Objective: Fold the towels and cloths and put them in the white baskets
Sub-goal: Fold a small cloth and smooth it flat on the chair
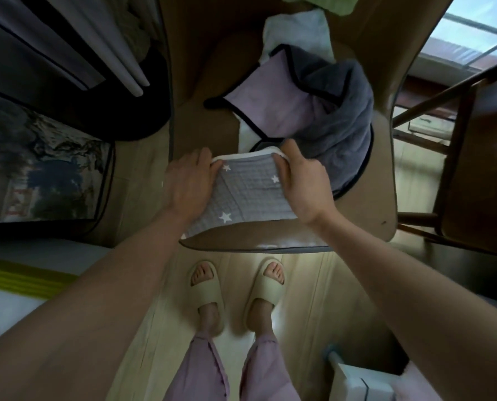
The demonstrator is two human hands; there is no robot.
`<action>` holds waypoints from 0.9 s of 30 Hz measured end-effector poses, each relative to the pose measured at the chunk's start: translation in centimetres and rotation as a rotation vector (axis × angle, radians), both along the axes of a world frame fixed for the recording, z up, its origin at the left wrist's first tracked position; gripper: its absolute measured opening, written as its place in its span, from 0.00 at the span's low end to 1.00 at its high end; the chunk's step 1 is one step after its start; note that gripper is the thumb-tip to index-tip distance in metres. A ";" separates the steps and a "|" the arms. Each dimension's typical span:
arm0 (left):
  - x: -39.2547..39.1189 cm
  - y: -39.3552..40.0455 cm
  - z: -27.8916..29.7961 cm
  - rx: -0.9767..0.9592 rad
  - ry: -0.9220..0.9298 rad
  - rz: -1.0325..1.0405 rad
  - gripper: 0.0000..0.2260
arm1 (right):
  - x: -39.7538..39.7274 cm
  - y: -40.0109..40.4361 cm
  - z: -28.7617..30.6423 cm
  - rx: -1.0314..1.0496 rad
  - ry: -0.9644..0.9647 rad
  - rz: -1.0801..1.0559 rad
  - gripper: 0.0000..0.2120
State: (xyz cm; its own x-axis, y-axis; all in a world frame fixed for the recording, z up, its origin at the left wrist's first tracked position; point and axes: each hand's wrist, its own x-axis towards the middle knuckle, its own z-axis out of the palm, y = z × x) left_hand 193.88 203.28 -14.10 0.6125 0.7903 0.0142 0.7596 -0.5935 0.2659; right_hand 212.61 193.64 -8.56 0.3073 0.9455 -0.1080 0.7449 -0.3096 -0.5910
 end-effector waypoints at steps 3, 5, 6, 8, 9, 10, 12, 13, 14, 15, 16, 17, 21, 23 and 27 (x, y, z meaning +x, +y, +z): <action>-0.3 0.2 -0.1 0.009 0.000 0.011 0.17 | 1.0 1.3 -0.2 -0.038 -0.154 0.107 0.12; -0.1 0.4 0.2 -0.018 -0.027 0.067 0.17 | 1.2 2.4 -0.3 0.006 -0.233 0.125 0.12; -0.1 0.4 0.5 -0.055 -0.053 0.119 0.17 | 1.1 3.1 -0.3 0.059 -0.264 0.149 0.11; -0.2 0.3 1.1 -0.133 -0.103 0.247 0.16 | 0.8 4.9 -0.4 0.099 -0.323 0.211 0.05; -0.2 0.2 1.5 -0.182 -0.113 0.311 0.15 | 0.9 6.2 -0.3 0.113 -0.339 0.228 0.09; -0.1 0.3 1.8 -0.232 -0.124 0.368 0.14 | 1.0 7.5 -0.5 0.143 -0.368 0.257 0.11; 0.1 0.5 2.2 -0.339 -0.186 0.432 0.13 | 0.8 10.6 0.2 0.147 -0.330 0.302 0.07; 0.2 0.7 2.5 -0.402 -0.223 0.439 0.12 | 0.6 12.1 0.7 0.120 -0.288 0.294 0.10; 0.3 1.0 2.6 -0.473 -0.252 0.436 0.13 | 0.5 13.2 0.7 0.118 -0.243 0.296 0.13; 0.4 1.4 2.8 -0.543 -0.277 0.433 0.14 | 0.3 13.7 0.9 0.121 -0.222 0.314 0.14; 0.6 1.8 2.8 -0.604 -0.300 0.441 0.15 | 0.4 13.8 1.0 0.124 -0.236 0.340 0.15; 0.8 2.2 2.9 -0.654 -0.317 0.463 0.17 | 0.8 13.6 0.9 0.111 -0.287 0.351 0.16; 1.9 3.4 3.0 -0.751 -0.408 0.536 0.17 | 4.5 11.9 -0.9 -0.211 -0.477 0.258 0.25; 2.2 3.8 3.0 -0.796 -0.520 0.497 0.18 | 6.0 11.3 -1.7 -0.389 -0.463 0.255 0.30; 2.5 4.3 3.1 -0.764 -0.485 0.227 0.14 | 6.5 10.9 -2.3 -0.474 -0.457 0.263 0.31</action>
